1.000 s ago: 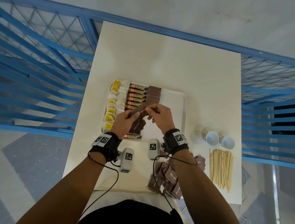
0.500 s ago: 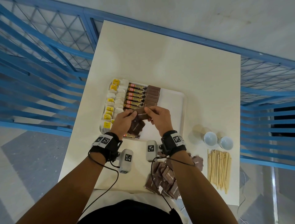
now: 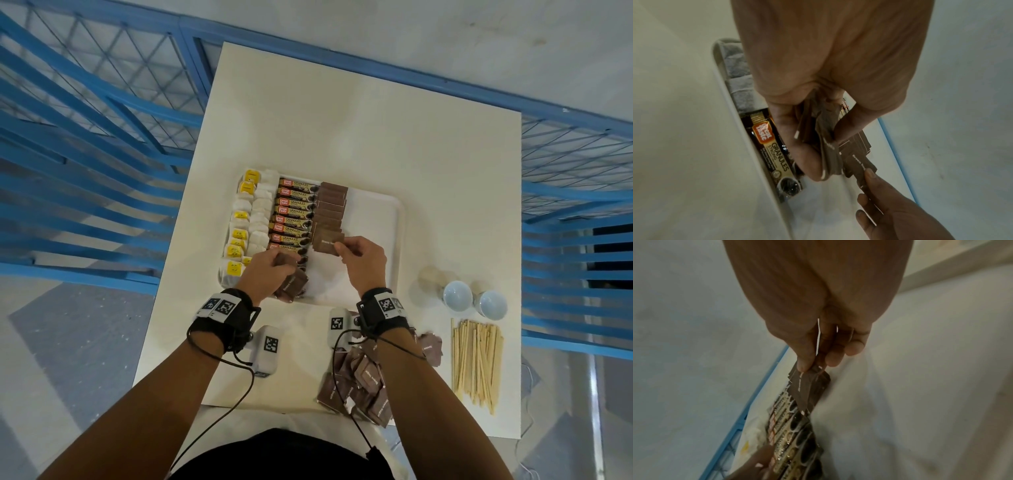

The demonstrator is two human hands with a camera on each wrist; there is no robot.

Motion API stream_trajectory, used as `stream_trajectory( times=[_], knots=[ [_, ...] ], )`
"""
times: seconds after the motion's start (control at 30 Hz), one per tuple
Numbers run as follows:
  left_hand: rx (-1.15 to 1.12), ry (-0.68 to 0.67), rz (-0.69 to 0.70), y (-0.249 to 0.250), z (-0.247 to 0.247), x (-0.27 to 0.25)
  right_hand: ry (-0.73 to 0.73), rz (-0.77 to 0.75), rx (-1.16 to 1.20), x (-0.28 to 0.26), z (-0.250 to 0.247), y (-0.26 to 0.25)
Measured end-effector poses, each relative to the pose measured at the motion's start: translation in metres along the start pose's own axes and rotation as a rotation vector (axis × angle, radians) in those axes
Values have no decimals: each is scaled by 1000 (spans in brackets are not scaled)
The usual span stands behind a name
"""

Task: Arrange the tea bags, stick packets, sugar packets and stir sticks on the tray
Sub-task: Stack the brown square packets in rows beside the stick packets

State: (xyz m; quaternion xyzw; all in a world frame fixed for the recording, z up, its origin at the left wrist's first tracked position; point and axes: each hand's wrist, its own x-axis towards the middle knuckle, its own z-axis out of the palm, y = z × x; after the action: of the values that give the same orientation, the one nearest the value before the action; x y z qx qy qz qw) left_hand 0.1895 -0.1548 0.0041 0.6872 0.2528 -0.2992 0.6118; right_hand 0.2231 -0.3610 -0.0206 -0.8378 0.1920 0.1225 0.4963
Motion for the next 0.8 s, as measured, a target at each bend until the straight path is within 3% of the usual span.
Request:
stream_trajectory(
  times=[0.33, 0.8],
  knots=[
    [-21, 10, -29, -3, -8, 4, 85, 50, -179, 3, 15, -2],
    [-107, -39, 15, -5, -11, 7, 139, 63, -141, 3, 16, -1]
  ],
)
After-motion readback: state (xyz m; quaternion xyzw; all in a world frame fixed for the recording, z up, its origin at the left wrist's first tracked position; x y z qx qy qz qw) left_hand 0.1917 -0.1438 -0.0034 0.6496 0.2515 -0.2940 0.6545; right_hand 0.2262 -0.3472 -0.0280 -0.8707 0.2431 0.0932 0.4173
